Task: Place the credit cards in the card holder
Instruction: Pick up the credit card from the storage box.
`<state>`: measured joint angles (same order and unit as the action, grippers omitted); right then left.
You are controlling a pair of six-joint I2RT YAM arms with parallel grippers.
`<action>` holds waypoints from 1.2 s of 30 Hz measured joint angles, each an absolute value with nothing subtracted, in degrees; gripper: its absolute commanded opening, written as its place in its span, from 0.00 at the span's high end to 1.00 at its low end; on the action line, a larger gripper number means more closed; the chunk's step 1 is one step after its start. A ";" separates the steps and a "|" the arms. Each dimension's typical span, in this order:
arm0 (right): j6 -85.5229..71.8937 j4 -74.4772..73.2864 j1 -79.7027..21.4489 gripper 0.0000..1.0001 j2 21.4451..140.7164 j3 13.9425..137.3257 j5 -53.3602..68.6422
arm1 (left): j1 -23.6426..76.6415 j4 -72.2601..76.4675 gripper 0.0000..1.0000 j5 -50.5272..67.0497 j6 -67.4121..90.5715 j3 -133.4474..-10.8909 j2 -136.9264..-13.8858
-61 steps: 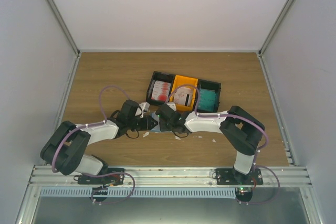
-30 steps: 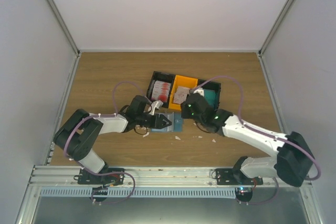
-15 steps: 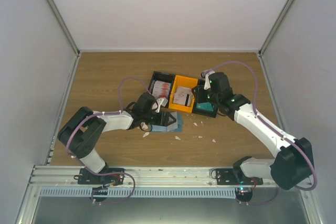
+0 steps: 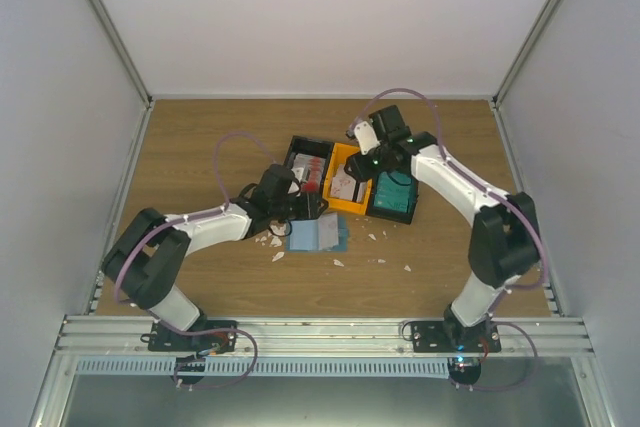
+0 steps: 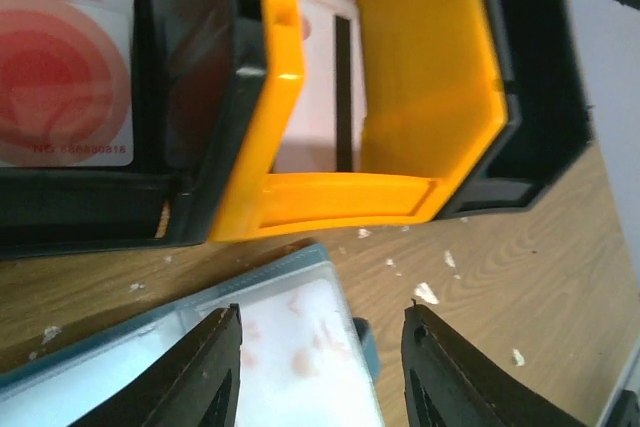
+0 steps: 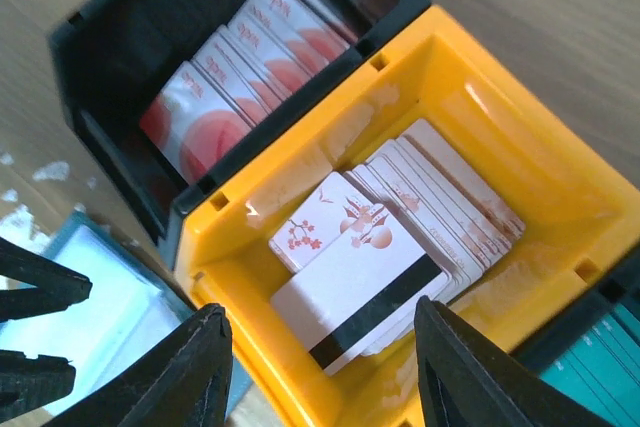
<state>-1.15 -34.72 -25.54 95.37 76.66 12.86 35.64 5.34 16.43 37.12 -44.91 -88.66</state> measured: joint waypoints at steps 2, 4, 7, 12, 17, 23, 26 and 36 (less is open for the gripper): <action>0.86 -36.36 -25.52 0.49 99.31 79.40 13.72 | 35.53 5.48 0.56 16.43 37.80 -45.50 -90.78; 2.48 -37.95 -25.47 0.49 102.98 81.91 14.22 | 35.31 5.54 0.58 16.45 38.26 -46.09 -92.86; 4.38 -40.38 -25.47 0.48 108.27 85.21 14.17 | 35.09 6.00 0.59 16.34 38.96 -47.03 -95.15; 6.04 -43.53 -25.47 0.46 114.48 89.32 13.19 | 34.94 7.31 0.60 15.77 39.94 -47.07 -96.99; 7.33 -44.10 -26.00 0.42 118.54 92.58 11.05 | 34.81 8.29 0.60 15.57 40.51 -47.31 -98.87; 9.06 -44.53 -26.70 0.42 121.27 95.13 9.02 | 34.81 8.36 0.60 15.14 40.53 -48.07 -99.61; 9.96 -44.62 -27.11 0.42 123.07 96.14 7.94 | 34.81 8.40 0.61 15.03 40.53 -48.80 -100.38; 12.32 -47.57 -27.75 0.56 125.25 98.15 6.07 | 34.76 8.38 0.61 14.68 40.56 -49.71 -101.43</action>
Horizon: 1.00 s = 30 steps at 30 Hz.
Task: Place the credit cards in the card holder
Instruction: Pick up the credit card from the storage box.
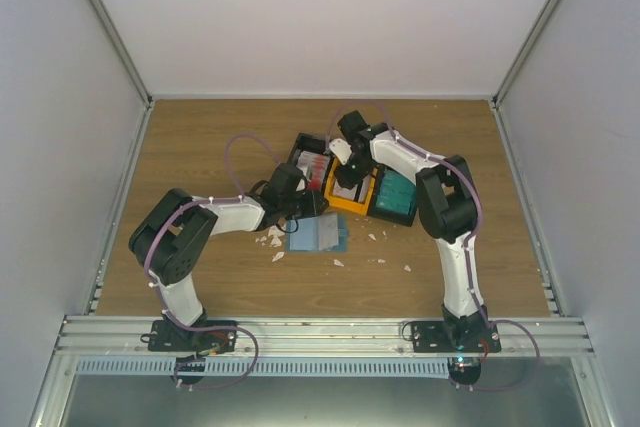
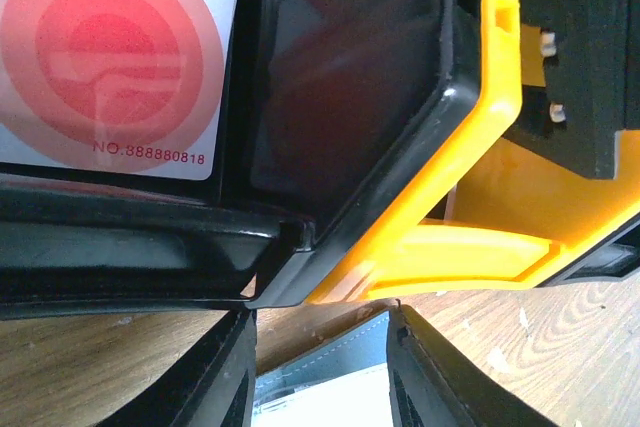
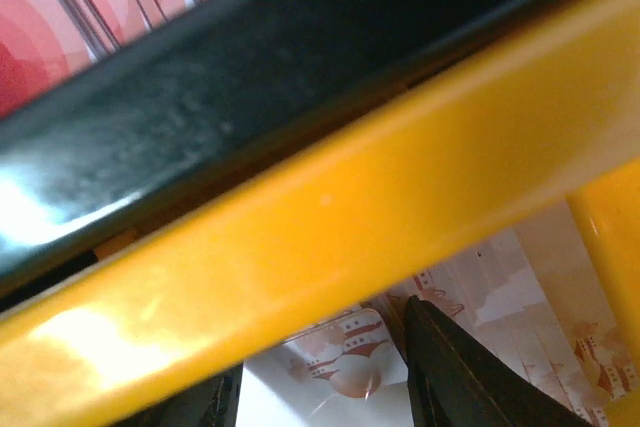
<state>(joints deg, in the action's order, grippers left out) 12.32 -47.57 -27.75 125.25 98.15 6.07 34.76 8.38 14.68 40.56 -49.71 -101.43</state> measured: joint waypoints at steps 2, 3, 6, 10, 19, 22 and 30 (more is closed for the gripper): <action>12.43 -47.62 -27.62 0.56 125.25 98.15 6.52 | 34.76 8.27 0.61 14.68 40.56 -49.71 -101.43; 12.40 -47.72 -27.57 0.56 125.25 98.15 6.70 | 34.76 8.21 0.61 14.68 40.58 -49.71 -101.45; 12.40 -47.83 -27.53 0.56 125.05 98.02 7.09 | 34.76 8.16 0.61 14.70 40.60 -49.78 -101.82; 12.21 -47.92 -27.53 0.56 123.33 96.71 7.86 | 34.76 7.68 0.61 14.70 40.93 -50.35 -102.72; 11.94 -48.62 -27.57 0.57 117.38 93.71 11.09 | 34.76 7.70 0.61 14.72 41.67 -50.81 -103.37; 11.94 -48.58 -27.57 0.60 115.70 92.53 12.27 | 34.76 7.53 0.61 14.72 42.02 -51.20 -103.57; 11.53 -49.45 -27.70 0.63 111.39 89.62 16.75 | 34.76 7.38 0.61 14.70 42.02 -51.66 -103.90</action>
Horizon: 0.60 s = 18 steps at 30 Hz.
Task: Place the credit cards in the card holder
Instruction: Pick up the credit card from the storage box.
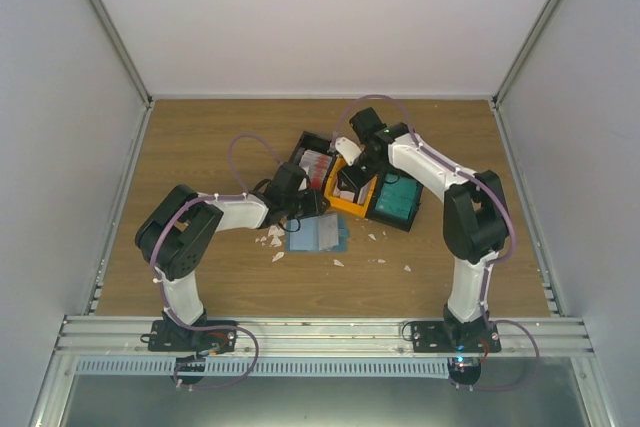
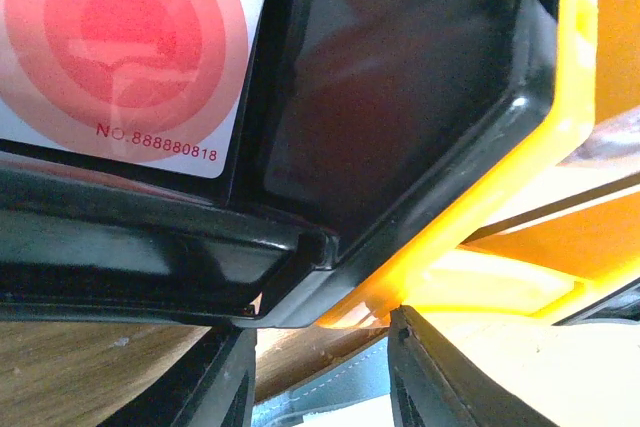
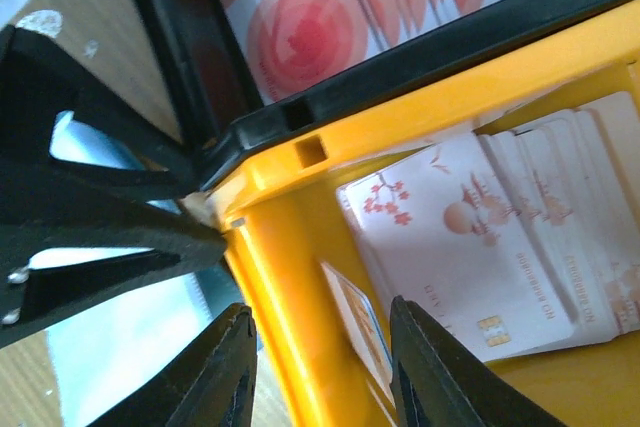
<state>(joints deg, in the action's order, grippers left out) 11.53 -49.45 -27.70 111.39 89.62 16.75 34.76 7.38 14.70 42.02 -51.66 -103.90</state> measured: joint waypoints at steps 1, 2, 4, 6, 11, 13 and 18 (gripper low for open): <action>11.51 -49.50 -27.70 0.64 110.93 89.14 17.28 | 34.76 7.38 0.61 14.70 42.02 -51.66 -103.90; 11.49 -49.52 -27.70 0.64 110.59 88.77 17.74 | 34.76 7.38 0.61 14.70 42.02 -51.64 -103.90; 11.09 -49.52 -27.70 0.64 109.89 87.99 18.61 | 34.76 7.35 0.61 14.68 42.02 -51.66 -103.90; 10.79 -49.52 -27.70 0.65 109.32 87.33 19.35 | 34.76 7.35 0.61 14.68 42.02 -51.64 -103.90; 9.96 -49.47 -27.75 0.69 107.96 85.62 20.78 | 34.76 7.35 0.62 14.48 42.00 -51.66 -103.90; 9.39 -49.50 -27.77 0.70 107.66 85.10 21.23 | 34.76 7.38 0.62 14.41 42.00 -51.64 -103.90; 8.05 -49.47 -27.81 0.69 107.11 84.25 22.24 | 34.76 7.35 0.62 14.28 42.00 -51.64 -103.90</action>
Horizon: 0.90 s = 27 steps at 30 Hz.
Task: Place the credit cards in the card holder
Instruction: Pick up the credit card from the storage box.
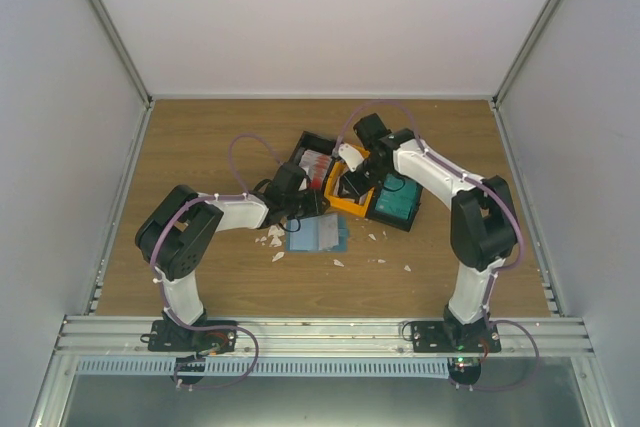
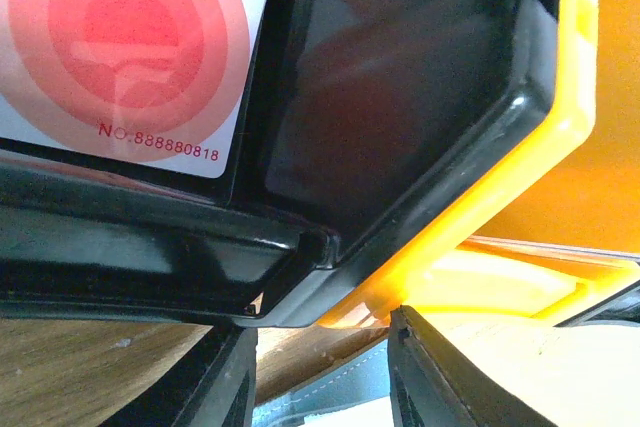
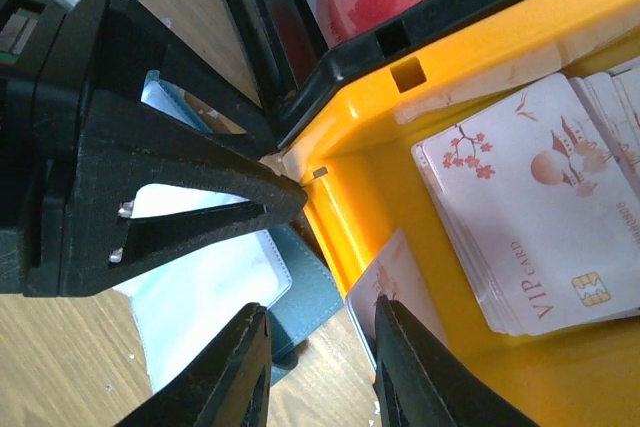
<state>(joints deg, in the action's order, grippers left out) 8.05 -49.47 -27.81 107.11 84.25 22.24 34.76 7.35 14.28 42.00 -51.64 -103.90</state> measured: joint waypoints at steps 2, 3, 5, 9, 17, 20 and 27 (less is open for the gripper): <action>7.60 -49.47 -27.81 0.66 106.80 83.88 22.48 | 34.76 7.38 0.62 14.26 41.98 -51.66 -103.90; 7.25 -49.47 -27.81 0.65 106.69 83.68 22.61 | 34.76 7.38 0.62 14.24 41.98 -51.66 -103.90; 6.61 -49.30 -27.81 0.64 106.41 83.42 22.72 | 34.76 7.35 0.62 14.22 41.98 -51.64 -103.90; 5.28 -48.69 -27.70 0.63 105.56 82.83 23.07 | 34.76 7.40 0.62 14.09 41.95 -51.66 -103.88; 2.72 -45.23 -26.89 0.58 103.22 82.81 27.55 | 34.76 7.42 0.62 14.04 41.93 -51.64 -103.88; 2.52 -43.94 -26.52 0.55 102.98 82.67 27.14 | 34.76 7.42 0.62 14.04 41.87 -51.64 -103.88; 5.78 -42.02 -27.14 0.49 103.02 77.65 22.63 | 34.76 7.42 0.62 14.04 41.80 -51.66 -103.88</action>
<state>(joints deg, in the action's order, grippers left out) 5.78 -42.02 -27.14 103.02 77.65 22.63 34.76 7.42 14.04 41.80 -51.66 -103.88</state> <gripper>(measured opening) 0.507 0.385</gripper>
